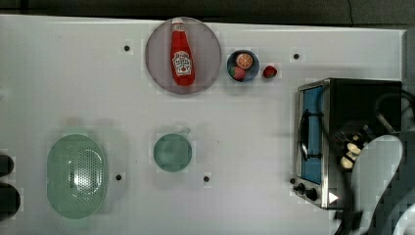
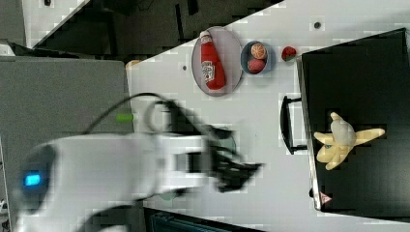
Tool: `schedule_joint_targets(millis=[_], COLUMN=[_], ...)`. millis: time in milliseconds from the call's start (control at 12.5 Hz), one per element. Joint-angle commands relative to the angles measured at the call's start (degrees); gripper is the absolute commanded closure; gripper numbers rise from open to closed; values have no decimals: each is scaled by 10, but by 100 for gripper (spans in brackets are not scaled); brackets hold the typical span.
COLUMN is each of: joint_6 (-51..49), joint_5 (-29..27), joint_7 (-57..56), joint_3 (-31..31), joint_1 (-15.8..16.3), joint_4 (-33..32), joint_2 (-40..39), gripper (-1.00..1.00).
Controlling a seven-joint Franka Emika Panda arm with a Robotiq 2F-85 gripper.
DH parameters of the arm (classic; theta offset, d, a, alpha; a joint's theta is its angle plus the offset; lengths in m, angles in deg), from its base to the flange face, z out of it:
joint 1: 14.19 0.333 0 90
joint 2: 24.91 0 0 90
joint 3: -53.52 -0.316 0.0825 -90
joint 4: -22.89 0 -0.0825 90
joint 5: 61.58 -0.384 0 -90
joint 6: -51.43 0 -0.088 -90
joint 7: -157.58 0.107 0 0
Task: Pick banana from table and place on oven.
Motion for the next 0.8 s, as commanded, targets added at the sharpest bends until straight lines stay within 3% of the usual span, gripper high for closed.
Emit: schedule_joint_targets(millis=[80, 400, 640, 800], joint_6=[-9, 1, -3, -3], joint_5=[-10, -2, 9, 66], joint_7=[193, 427, 464, 464], joint_3=[-80, -187, -218, -226], joint_1=[60, 62, 62, 62], joint_4=[-8, -51, -54, -54], joint_2=[47, 93, 104, 108], gripper=[-100, -100, -100, -100])
